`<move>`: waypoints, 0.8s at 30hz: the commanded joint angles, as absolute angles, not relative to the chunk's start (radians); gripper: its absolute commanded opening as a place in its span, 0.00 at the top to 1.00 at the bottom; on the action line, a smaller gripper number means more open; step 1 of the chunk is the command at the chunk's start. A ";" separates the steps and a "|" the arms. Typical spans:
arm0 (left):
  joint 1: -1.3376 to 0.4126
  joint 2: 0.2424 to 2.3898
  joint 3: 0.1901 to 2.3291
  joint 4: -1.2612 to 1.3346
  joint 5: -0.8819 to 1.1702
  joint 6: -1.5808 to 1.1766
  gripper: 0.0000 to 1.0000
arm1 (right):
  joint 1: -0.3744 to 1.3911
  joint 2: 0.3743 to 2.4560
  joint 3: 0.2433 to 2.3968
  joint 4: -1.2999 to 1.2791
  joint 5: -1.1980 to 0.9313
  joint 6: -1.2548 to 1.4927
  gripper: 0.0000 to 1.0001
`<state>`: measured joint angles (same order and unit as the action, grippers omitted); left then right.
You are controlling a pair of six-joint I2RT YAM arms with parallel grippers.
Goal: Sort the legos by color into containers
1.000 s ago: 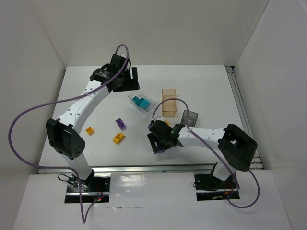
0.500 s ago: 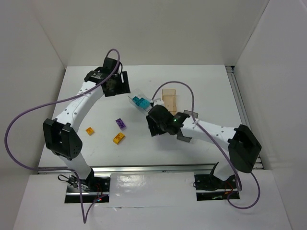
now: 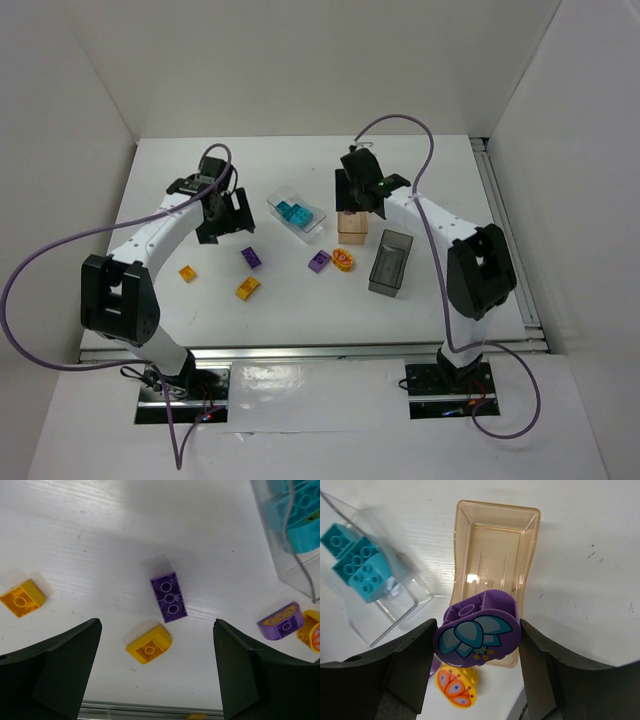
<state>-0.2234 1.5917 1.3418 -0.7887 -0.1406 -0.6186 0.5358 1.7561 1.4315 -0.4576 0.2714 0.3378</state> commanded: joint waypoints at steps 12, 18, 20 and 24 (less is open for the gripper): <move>-0.299 1.600 1.111 -0.618 -0.107 -0.768 0.10 | 0.492 1.885 1.551 -0.422 0.308 0.310 0.09; -0.308 1.675 1.111 -0.584 -0.129 -0.847 0.20 | 0.511 1.786 1.496 -0.422 0.319 0.310 0.08; -0.318 1.695 1.120 -0.584 -0.129 -0.856 0.23 | 0.511 1.741 1.480 -0.422 0.331 0.310 0.08; -0.327 1.762 1.129 -0.575 -0.141 -0.877 0.29 | 0.511 1.672 1.437 -0.432 0.341 0.310 0.08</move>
